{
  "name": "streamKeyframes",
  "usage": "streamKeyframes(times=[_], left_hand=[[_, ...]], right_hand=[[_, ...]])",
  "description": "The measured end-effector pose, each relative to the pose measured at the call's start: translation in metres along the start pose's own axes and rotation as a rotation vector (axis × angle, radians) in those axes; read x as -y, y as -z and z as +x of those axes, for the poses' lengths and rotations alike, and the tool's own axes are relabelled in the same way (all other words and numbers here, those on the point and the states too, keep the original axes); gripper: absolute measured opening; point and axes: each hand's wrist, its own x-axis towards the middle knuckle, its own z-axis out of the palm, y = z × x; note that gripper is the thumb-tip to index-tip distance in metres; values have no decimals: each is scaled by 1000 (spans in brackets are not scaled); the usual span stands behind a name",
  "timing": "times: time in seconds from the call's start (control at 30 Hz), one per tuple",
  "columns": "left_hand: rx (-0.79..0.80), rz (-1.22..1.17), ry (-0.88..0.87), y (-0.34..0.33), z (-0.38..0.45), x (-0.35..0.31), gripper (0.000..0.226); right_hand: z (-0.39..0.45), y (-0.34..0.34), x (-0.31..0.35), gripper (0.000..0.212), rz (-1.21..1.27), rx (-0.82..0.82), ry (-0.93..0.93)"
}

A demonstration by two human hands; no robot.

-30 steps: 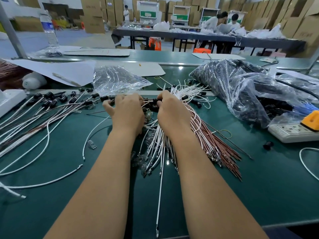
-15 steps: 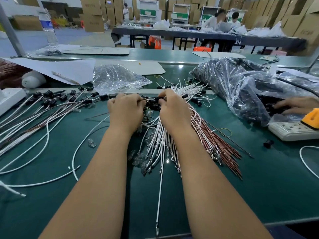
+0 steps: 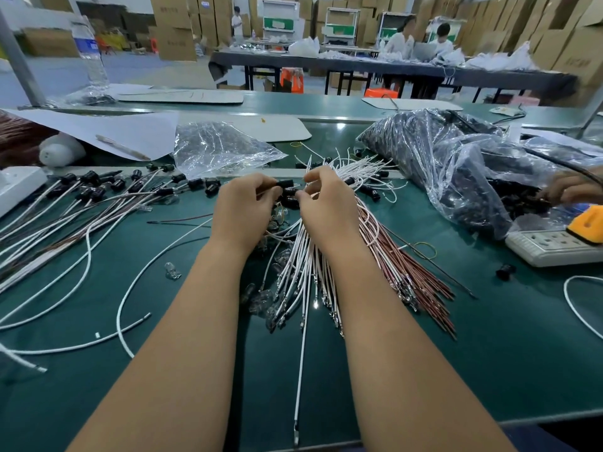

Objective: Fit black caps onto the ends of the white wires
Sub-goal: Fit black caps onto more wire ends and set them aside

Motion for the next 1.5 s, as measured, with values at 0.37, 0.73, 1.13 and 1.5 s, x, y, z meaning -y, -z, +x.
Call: streamKeyframes(times=[0.37,0.73,1.13,1.5], left_hand=[[1,-54,1,0,0,0,12],[35,-153,29,0,-2,-1,12],[87,-206,55,-3,-4,-5,10],[83,-224,95,-2,-3,-2,8]], right_hand=[[2,0,0,16,101,-85,-37],[4,2,2,8,283,-90,-132],[2,2,2,14,288,-84,-85],[3,1,3,13,369,-91,-91]])
